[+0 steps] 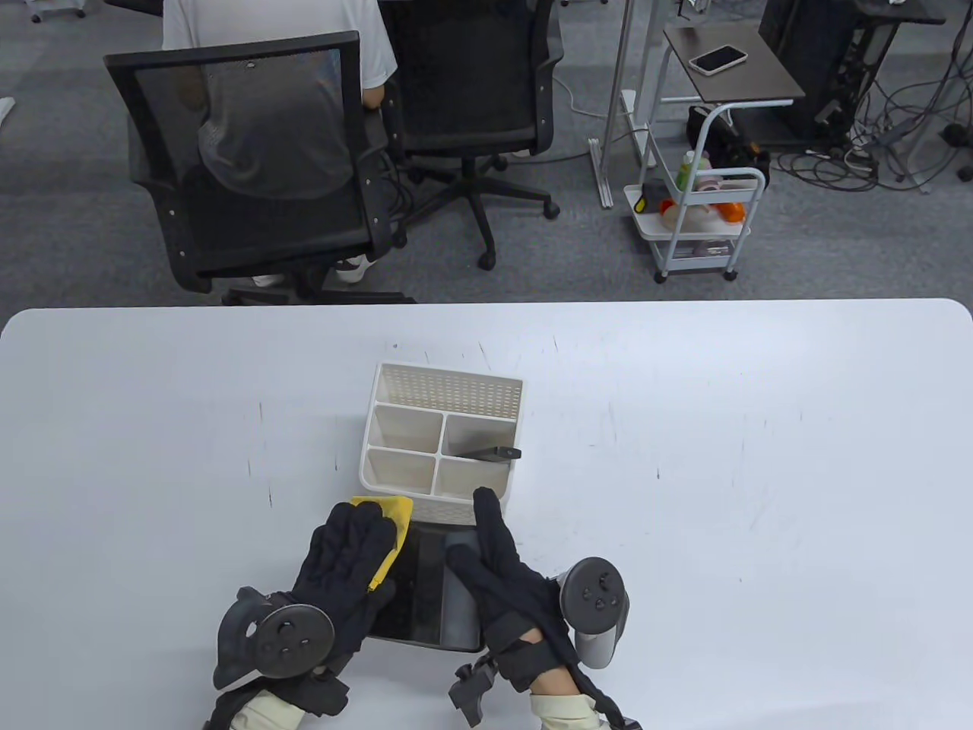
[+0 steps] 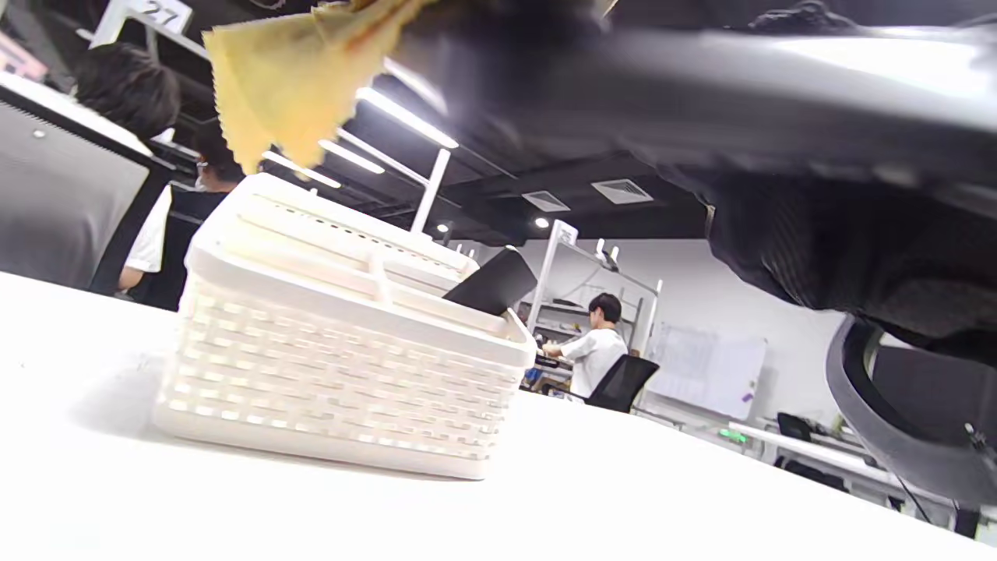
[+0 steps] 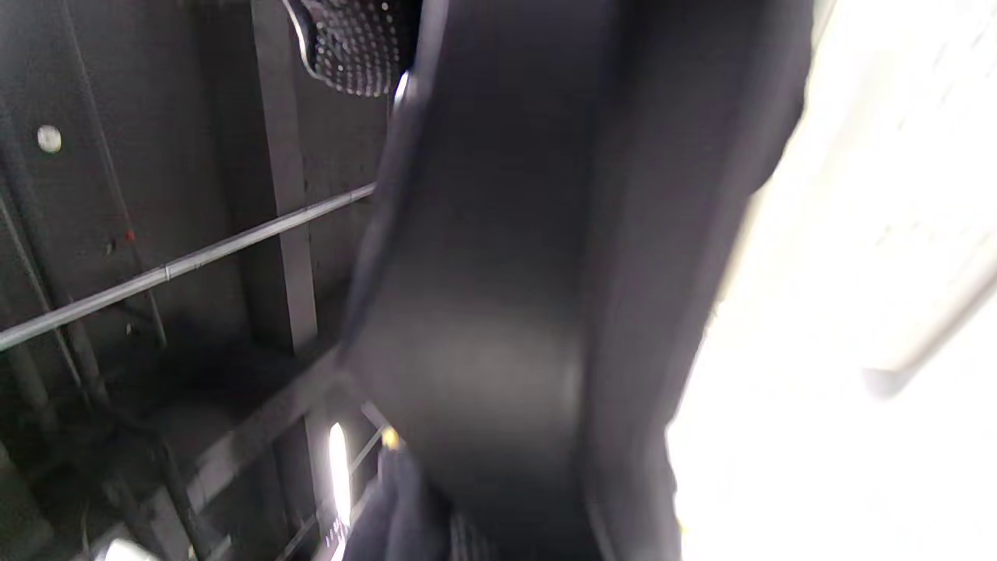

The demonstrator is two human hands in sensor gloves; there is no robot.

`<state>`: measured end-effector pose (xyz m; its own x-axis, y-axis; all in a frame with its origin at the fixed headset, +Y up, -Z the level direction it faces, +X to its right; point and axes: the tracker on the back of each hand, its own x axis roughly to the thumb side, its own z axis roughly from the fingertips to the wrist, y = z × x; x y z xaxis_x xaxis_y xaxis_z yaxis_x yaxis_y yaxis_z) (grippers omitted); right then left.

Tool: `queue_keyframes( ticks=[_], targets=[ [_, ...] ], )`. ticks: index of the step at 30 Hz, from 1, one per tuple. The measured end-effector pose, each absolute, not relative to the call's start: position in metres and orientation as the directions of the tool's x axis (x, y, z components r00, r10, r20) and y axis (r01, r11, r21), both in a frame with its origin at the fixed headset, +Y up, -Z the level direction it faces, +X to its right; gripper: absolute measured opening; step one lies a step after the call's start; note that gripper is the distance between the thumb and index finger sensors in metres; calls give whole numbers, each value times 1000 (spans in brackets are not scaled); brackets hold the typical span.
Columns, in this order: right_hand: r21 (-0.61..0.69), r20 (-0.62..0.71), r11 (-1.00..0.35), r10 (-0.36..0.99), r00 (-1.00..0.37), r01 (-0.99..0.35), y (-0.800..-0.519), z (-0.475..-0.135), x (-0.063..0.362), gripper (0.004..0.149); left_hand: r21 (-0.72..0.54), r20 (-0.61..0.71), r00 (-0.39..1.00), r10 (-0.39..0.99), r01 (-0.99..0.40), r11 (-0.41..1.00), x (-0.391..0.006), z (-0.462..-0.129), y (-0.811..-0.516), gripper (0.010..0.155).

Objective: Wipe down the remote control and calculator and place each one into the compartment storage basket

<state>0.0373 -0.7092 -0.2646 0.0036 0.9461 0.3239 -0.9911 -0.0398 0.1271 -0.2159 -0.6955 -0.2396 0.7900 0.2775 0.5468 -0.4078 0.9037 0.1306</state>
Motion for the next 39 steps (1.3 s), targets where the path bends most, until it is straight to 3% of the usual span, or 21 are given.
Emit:
queue_keyframes(
  ticks=[9,14,17,21,25,28,33,39],
  targets=[
    [-120,288,187,946,146,-975,-712,-264,72,68,169,630,759,164,-340,925,-190,-227,-695,60],
    [-62,273,145,954,123,-987,-714,-265,62,68,223,667,742,70,-289,931,-177,-219,-695,63],
    [-3,257,86,963,82,-996,-716,-263,49,68,234,645,763,43,-251,939,-176,-219,-697,76],
    [107,246,60,966,85,-992,-715,-260,32,68,343,554,828,-87,-132,930,-182,-222,-697,92],
    [101,289,6,957,35,-995,-713,-260,29,70,353,551,832,-64,-163,921,-184,-220,-695,89],
    [118,271,54,959,84,-991,-715,-262,33,73,451,524,847,-90,-187,873,-185,-219,-687,73],
    [144,273,72,956,109,-987,-717,-263,32,81,477,499,862,88,-358,803,-203,-222,-676,57],
    [109,346,-29,938,11,-994,-710,-262,35,92,360,449,757,475,-640,679,-238,-231,-673,55]
  ],
)
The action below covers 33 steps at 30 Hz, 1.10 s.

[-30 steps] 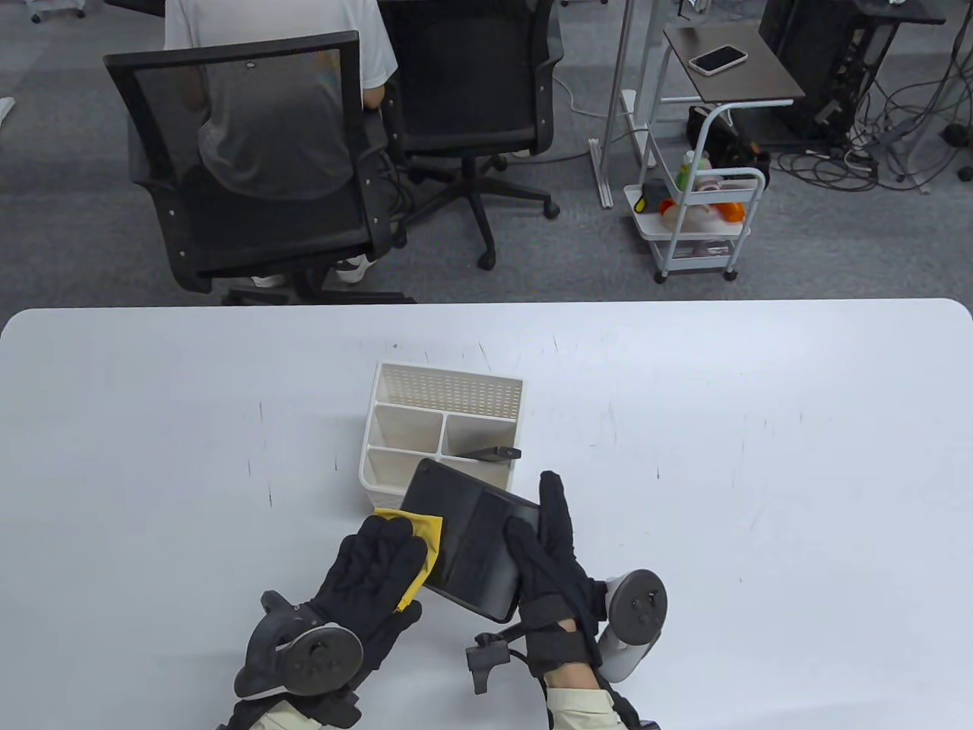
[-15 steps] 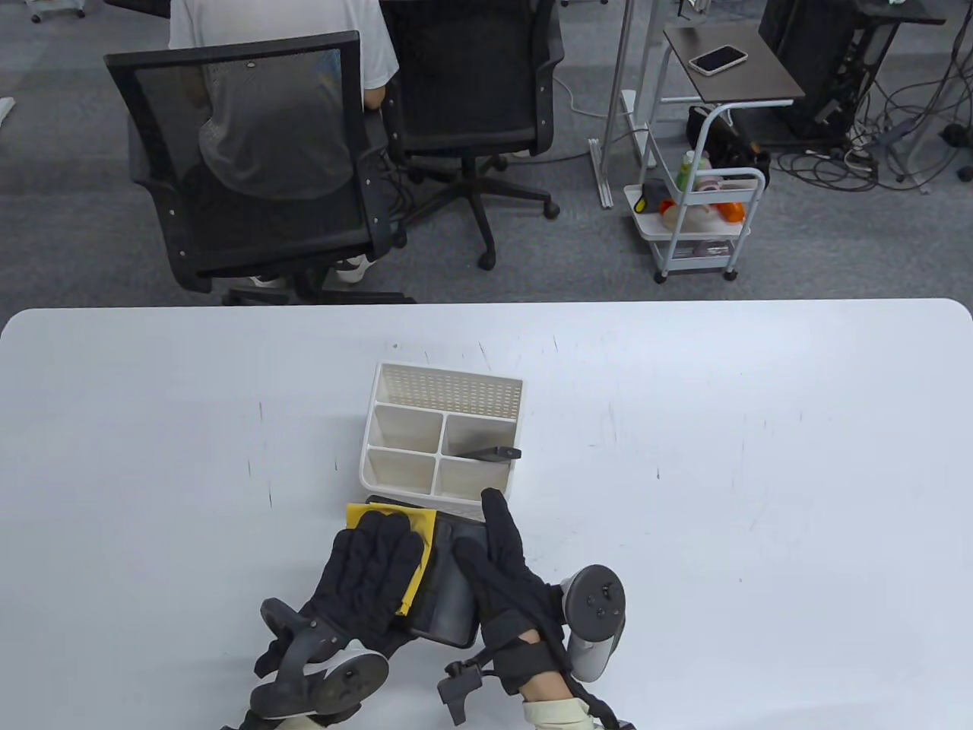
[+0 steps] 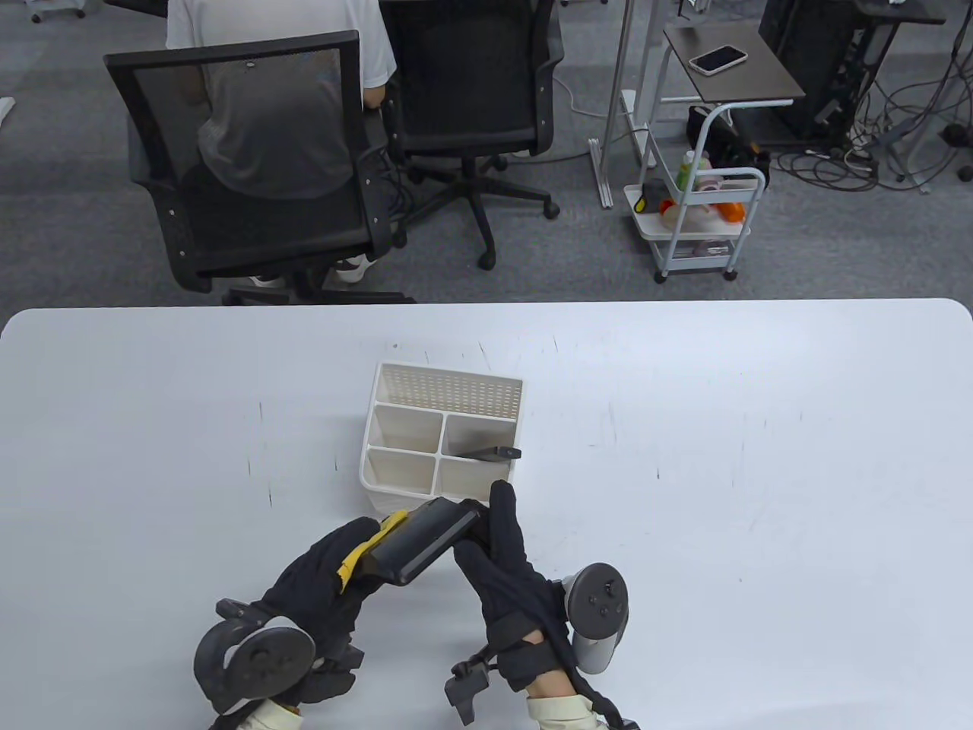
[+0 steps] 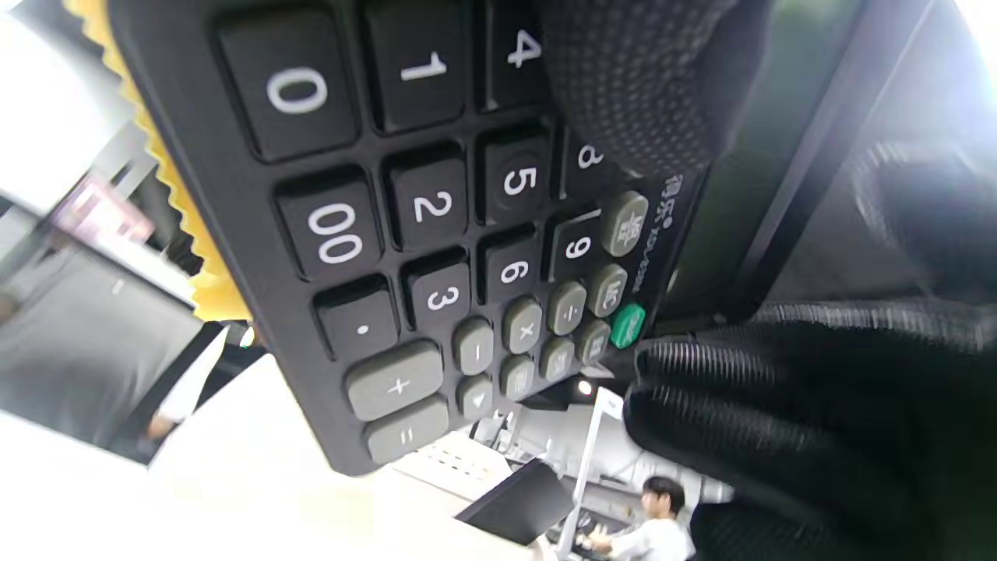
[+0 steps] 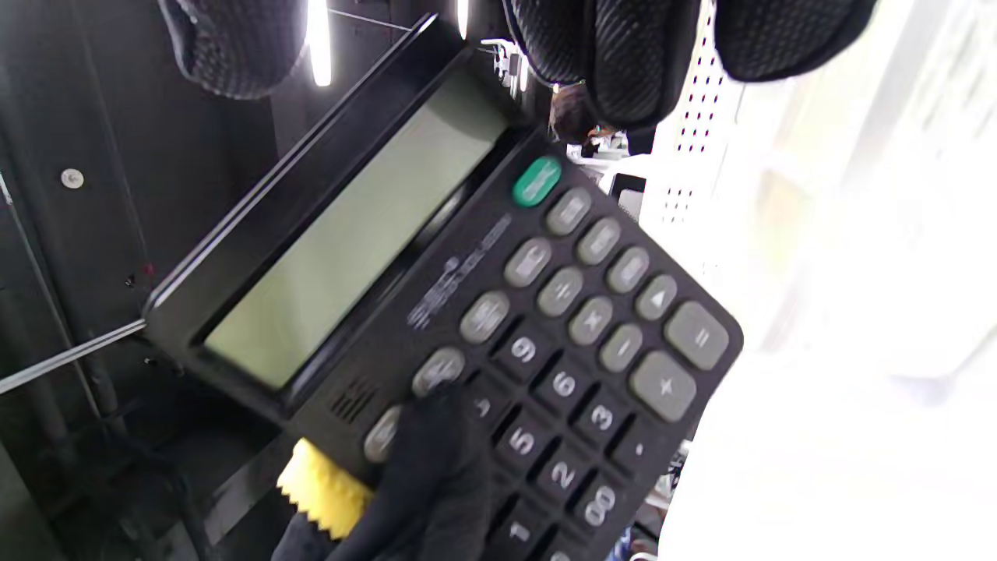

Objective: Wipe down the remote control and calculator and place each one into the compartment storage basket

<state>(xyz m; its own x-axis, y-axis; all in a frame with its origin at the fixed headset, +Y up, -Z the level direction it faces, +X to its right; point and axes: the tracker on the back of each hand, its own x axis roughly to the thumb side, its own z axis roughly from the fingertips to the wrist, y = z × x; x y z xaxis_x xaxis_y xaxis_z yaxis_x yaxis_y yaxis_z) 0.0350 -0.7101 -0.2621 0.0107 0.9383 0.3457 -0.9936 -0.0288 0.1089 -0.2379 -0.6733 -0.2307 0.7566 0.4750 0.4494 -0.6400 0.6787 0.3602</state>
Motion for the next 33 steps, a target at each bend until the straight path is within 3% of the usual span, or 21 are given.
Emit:
queue_keyframes(
  ticks=[5,8,12,14,17,23,30,33],
  targets=[
    [151,339,-126,938,-68,-980,-715,-266,33,97,88,459,449,767,-882,464,-245,-242,-683,55],
    [187,376,-140,925,-61,-972,-717,-265,25,98,-73,440,318,840,-919,386,-238,-248,-691,55],
    [46,447,-185,883,-145,-982,-713,-261,25,80,-86,417,331,847,-913,399,-237,-251,-695,55],
    [37,425,-180,893,-147,-983,-712,-261,27,73,-103,408,297,863,-924,367,-238,-251,-697,57],
    [-10,390,-137,912,-130,-991,-713,-261,30,70,-148,400,253,881,-931,334,-236,-251,-698,60],
    [-65,371,-145,915,-159,-987,-711,-266,47,68,-174,416,172,893,-949,264,-243,-251,-695,53],
    [-40,468,-311,834,-293,-949,-698,-266,48,68,-179,447,144,883,-953,245,-246,-251,-692,56],
    [-18,525,-451,755,-393,-892,-693,-263,39,69,-174,468,178,866,-942,288,-247,-249,-690,54]
  ],
)
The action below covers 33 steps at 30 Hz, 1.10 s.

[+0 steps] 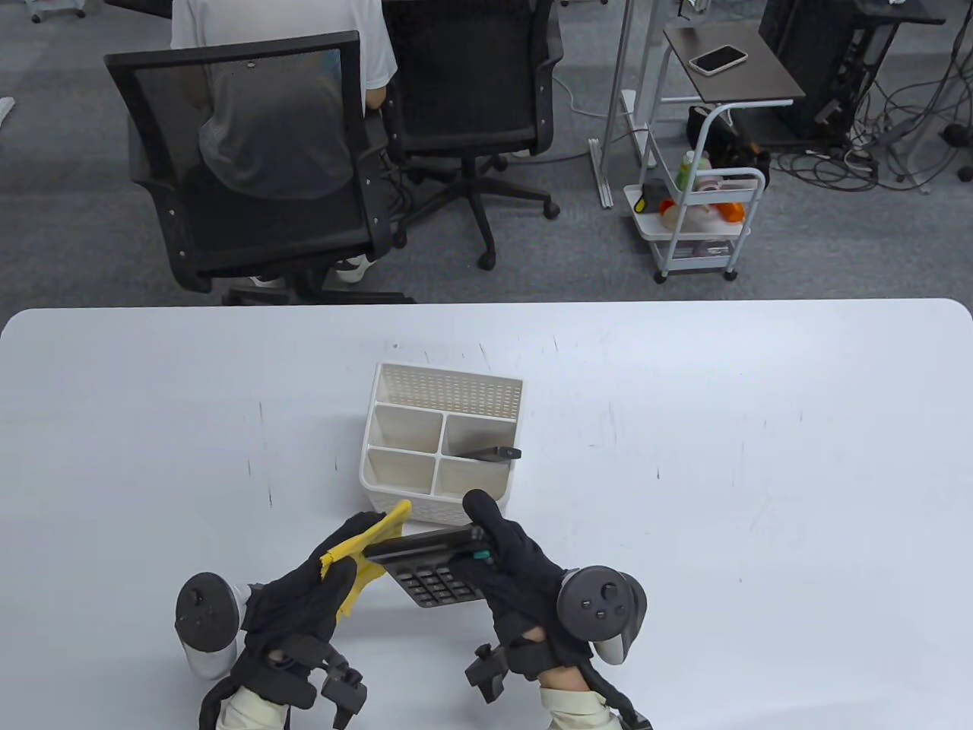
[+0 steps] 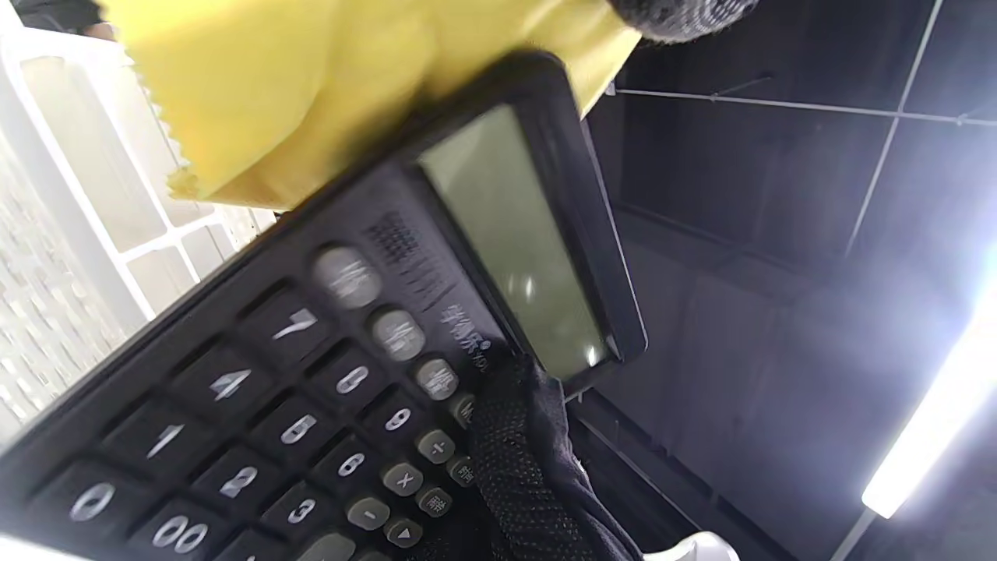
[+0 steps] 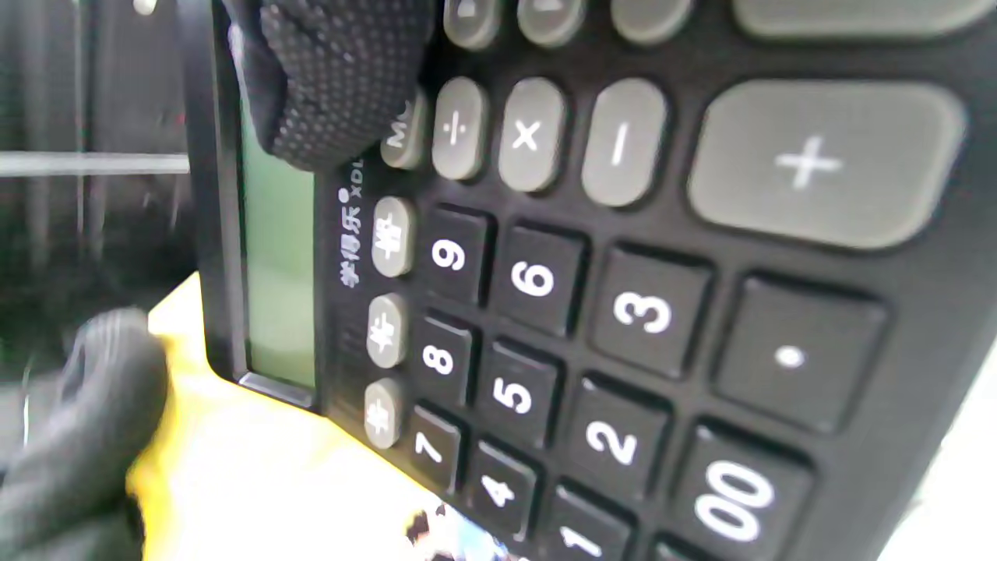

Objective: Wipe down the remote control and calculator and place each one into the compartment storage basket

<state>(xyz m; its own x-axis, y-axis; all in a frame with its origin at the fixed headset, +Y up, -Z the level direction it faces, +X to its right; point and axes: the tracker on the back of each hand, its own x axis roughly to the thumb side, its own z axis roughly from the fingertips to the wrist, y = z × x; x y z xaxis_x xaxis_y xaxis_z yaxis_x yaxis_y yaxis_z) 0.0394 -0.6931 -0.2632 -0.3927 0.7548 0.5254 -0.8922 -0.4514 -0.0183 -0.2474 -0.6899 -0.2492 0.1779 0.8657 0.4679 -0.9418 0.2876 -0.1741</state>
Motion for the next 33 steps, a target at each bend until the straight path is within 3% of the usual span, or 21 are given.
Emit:
queue_keyframes(
  ticks=[2,6,12,23,33],
  targets=[
    [-51,564,-541,678,-471,-839,-691,-260,33,70,-158,497,267,826,-908,389,-244,-247,-687,53],
    [-143,599,-598,582,-550,-788,-688,-250,21,70,4,563,541,625,-758,652,-235,-240,-682,53],
    [-232,596,-679,467,-654,-696,-688,-245,13,72,-76,587,385,712,-850,522,-227,-235,-678,52],
    [-270,593,-567,539,-598,-778,-682,-242,23,75,-39,525,544,655,-753,656,-237,-246,-691,58],
    [-224,567,-673,499,-656,-705,-694,-243,6,85,-80,547,462,699,-802,592,-228,-241,-688,61]
  ],
)
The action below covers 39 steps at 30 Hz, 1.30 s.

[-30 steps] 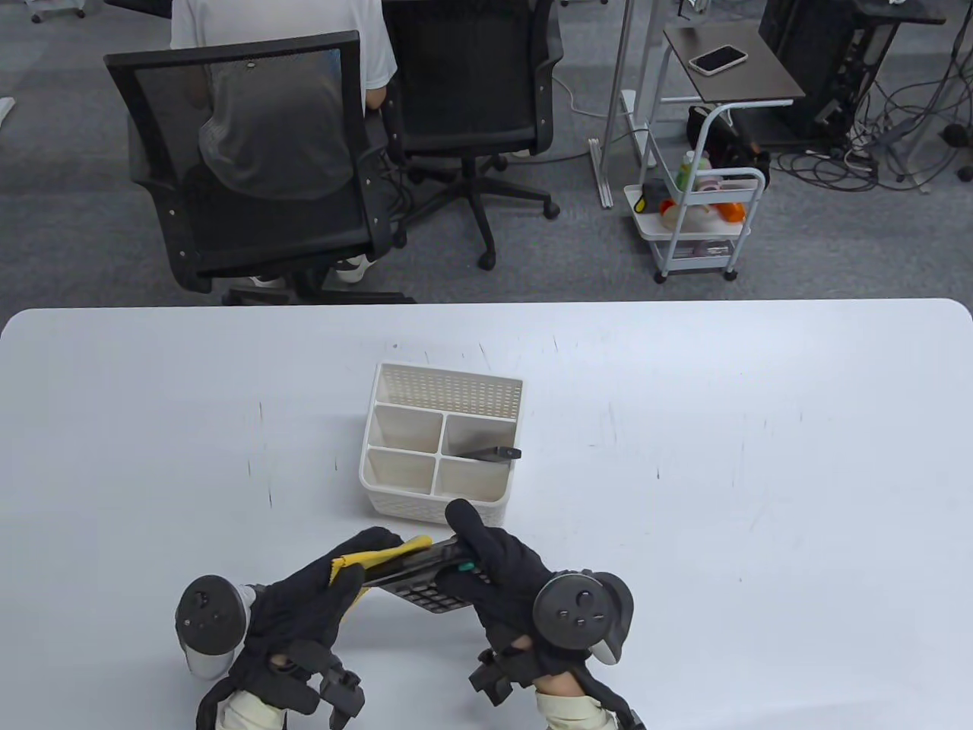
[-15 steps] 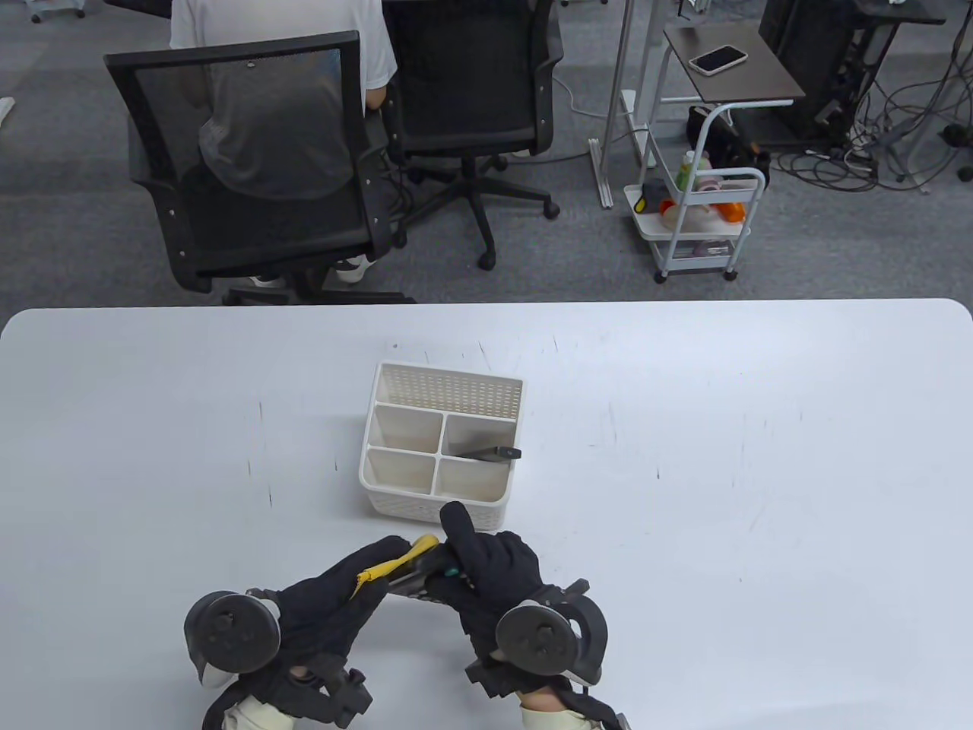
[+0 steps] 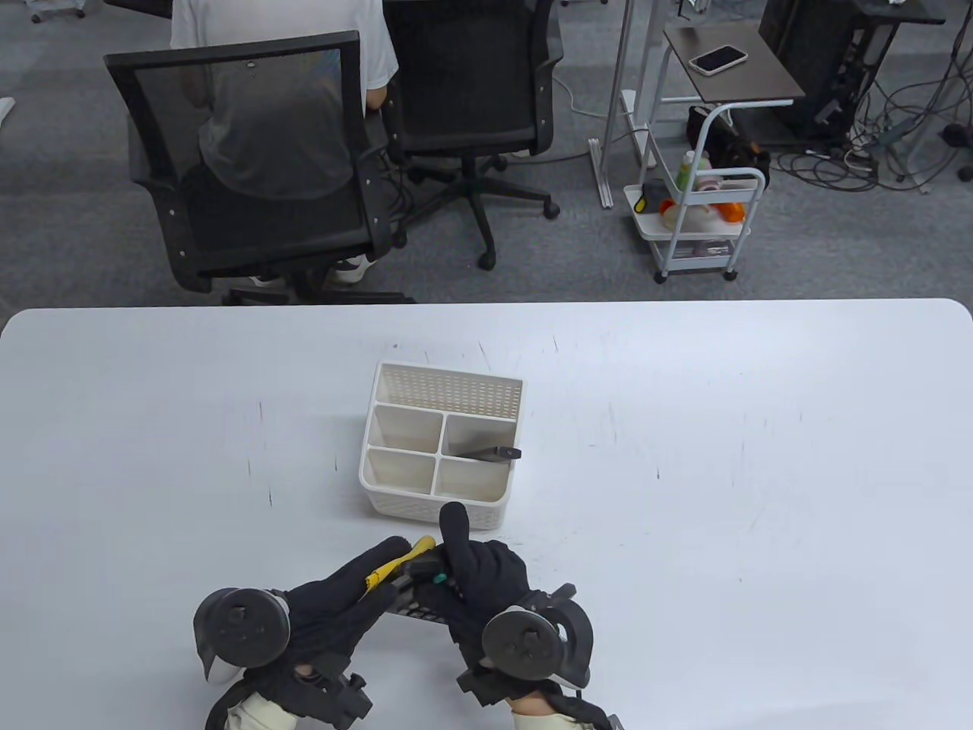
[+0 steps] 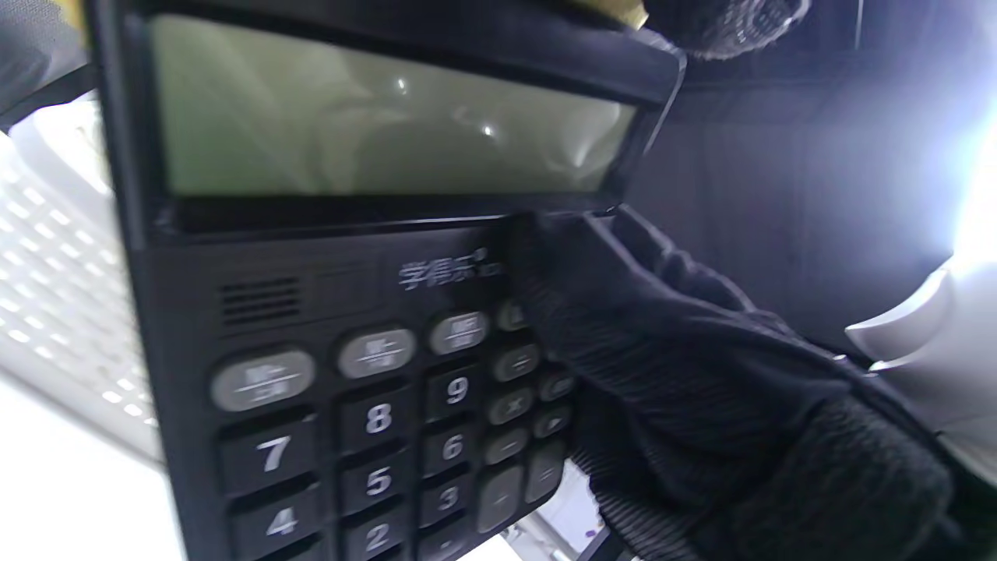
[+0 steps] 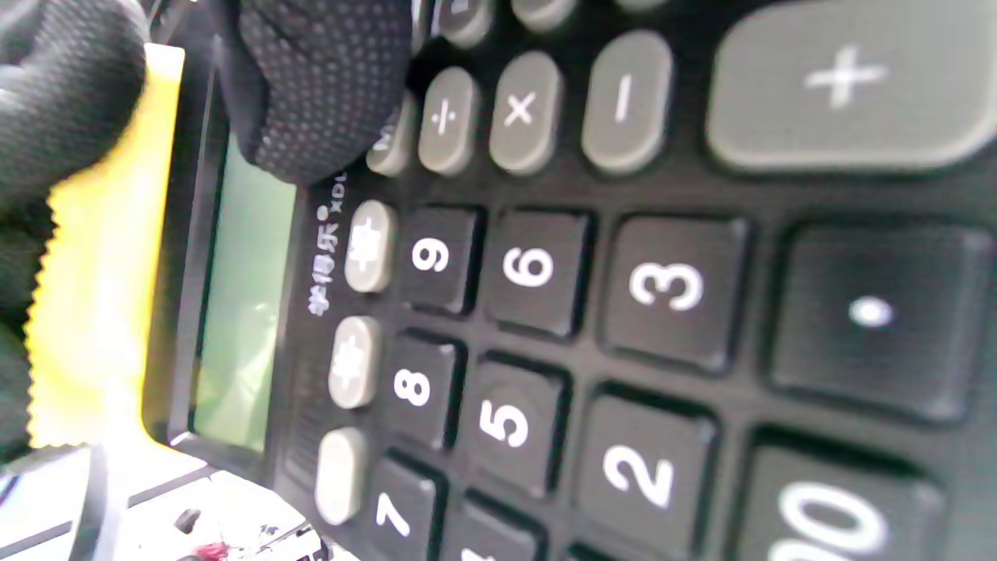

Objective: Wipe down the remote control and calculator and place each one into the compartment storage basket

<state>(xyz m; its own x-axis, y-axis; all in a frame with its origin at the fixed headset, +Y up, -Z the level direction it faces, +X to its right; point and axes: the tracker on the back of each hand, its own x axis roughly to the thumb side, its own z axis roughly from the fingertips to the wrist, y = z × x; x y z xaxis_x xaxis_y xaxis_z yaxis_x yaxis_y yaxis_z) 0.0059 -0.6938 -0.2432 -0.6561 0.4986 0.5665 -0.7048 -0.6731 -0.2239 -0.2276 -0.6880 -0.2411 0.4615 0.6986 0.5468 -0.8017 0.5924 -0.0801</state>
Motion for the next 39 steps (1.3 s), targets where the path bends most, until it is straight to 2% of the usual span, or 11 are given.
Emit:
queue_keyframes(
  ticks=[4,10,15,21,27,30,35,39],
  targets=[
    [-236,537,-660,523,-662,-714,-692,-245,13,87,-94,544,421,726,-829,551,-232,-242,-687,60],
    [-290,541,-608,533,-650,-739,-688,-244,22,86,-43,515,567,643,-732,679,-235,-246,-692,60],
    [-303,570,-619,492,-659,-724,-688,-241,17,86,-49,508,574,642,-725,687,-234,-246,-693,61],
    [-247,583,-690,454,-674,-680,-694,-241,4,87,-104,532,438,725,-815,569,-227,-240,-687,60],
    [-258,556,-674,482,-677,-692,-692,-243,8,88,-134,537,336,774,-871,472,-232,-240,-684,59],
    [-297,561,-648,476,-677,-701,-689,-241,14,87,-112,520,394,758,-848,518,-235,-243,-687,58],
    [-316,573,-540,546,-611,-780,-684,-239,21,86,-75,499,500,707,-788,611,-241,-248,-694,59],
    [-316,574,-582,511,-639,-749,-684,-238,18,85,-87,487,508,710,-781,619,-239,-248,-696,61]
  ],
)
